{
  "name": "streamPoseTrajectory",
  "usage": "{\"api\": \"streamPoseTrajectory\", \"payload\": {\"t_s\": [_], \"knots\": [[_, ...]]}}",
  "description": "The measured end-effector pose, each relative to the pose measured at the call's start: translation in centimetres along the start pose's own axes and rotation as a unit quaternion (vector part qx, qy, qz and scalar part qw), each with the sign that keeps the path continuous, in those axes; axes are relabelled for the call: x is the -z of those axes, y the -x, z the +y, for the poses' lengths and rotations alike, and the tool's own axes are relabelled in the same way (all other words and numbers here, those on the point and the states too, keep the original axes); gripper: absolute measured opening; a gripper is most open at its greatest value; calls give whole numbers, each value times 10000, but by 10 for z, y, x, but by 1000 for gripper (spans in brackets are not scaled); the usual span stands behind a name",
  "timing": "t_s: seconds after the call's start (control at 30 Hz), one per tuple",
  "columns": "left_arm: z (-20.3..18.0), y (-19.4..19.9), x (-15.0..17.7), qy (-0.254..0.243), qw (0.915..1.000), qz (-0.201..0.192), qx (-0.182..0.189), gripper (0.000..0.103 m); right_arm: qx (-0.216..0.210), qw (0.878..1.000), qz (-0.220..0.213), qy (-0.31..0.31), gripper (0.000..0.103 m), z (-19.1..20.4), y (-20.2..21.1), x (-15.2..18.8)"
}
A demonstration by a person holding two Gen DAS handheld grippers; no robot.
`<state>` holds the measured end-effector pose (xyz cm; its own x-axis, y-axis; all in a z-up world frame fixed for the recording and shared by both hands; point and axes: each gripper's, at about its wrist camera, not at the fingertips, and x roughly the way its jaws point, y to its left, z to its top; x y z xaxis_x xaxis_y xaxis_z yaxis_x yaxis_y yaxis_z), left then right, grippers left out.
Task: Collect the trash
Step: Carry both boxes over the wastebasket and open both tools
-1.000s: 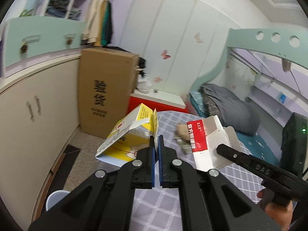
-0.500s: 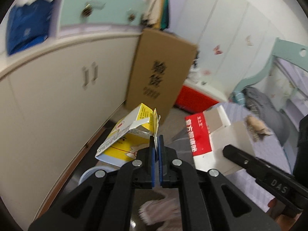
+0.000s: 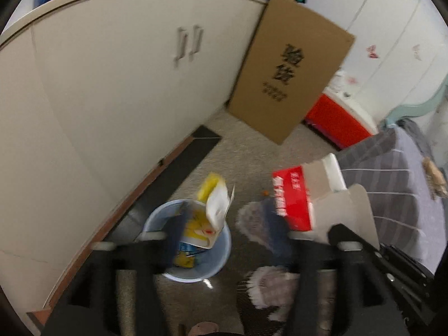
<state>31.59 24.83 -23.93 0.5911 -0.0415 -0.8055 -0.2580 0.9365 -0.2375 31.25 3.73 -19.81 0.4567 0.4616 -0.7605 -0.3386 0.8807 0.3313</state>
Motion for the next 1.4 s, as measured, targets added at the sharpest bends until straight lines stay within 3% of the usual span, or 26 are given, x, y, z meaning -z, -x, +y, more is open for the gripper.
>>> {"api": "streamPoseTrajectory", "payload": {"t_s": [0.23,0.7,0.9,0.93,0.97,1.03,1.23,1.4], "knots": [[12,-1,2,200,9998,27,10,66,82,9997,224,-2,10,2,-22,7],[19,7,4,198,9998,-36,-40,69,10,9997,237,89,10,15,-27,6],[34,13,4,379,9978,-180,-508,71,-122,9997,175,139,13,25,-28,1],[37,15,3,457,9970,-197,-601,71,-137,9997,170,130,22,26,-30,0],[41,17,3,539,9962,-229,-642,71,-135,9996,202,120,56,28,-35,-3],[49,21,2,729,9936,-301,-808,75,27,9999,135,8,69,25,-38,-4],[54,27,4,691,9938,-311,-807,75,57,9998,117,178,69,29,-33,-1],[42,35,5,641,9950,-349,-684,75,189,9993,-182,284,69,30,-11,-5]]}}
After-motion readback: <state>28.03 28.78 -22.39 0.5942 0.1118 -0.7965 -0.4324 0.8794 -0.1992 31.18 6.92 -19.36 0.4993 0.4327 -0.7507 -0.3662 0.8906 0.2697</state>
